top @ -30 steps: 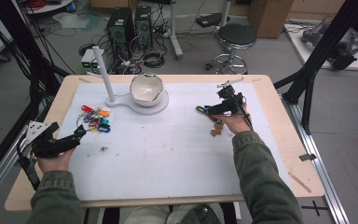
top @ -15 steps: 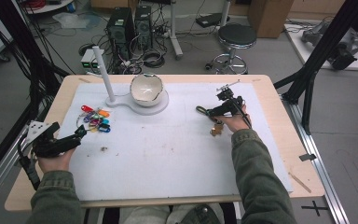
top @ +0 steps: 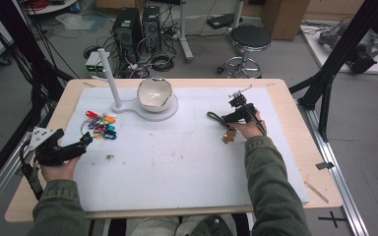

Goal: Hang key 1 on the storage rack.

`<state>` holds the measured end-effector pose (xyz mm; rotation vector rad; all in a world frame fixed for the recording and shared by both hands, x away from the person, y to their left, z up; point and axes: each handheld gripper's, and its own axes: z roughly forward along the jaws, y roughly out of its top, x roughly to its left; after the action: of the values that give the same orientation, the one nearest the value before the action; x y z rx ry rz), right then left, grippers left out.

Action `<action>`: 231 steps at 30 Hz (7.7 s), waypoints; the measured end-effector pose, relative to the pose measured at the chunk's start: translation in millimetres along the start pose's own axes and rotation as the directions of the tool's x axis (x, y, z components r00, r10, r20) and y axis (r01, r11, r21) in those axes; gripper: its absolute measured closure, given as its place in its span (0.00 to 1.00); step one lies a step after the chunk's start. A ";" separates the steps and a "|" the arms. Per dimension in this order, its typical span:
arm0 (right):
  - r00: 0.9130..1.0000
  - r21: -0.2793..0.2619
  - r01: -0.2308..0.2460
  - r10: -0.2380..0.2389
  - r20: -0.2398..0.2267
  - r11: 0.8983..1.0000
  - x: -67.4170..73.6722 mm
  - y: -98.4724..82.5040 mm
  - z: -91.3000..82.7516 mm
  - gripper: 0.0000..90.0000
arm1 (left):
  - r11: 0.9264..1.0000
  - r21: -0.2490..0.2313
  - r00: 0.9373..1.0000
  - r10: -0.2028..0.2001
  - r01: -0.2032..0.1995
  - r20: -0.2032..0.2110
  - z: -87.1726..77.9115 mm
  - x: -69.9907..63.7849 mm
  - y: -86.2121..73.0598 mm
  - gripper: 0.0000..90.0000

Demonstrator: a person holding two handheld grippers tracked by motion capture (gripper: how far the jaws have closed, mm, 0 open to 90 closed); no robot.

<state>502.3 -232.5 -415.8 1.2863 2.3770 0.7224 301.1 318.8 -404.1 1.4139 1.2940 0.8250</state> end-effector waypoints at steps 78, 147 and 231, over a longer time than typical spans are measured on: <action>0.962 -0.151 -0.066 0.023 -0.272 0.986 31.5 57.4 -105.0 0.87 | 1.000 0.010 0.999 -0.012 0.011 0.045 9.9 -5.2 1.0 0.02; 0.895 -0.204 0.170 -0.238 -0.377 0.964 182.8 214.7 -95.5 0.87 | 0.999 0.005 0.996 -0.049 0.049 0.069 17.6 -1.3 1.8 0.02; 0.911 -0.121 0.201 -0.231 -0.342 0.972 252.0 247.3 -6.8 0.72 | 0.998 0.020 0.996 -0.054 0.052 0.069 23.2 0.5 0.9 0.02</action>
<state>531.0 92.5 -280.7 0.8970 2.6821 1.0444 323.2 314.2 -409.3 1.4043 1.2829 0.7244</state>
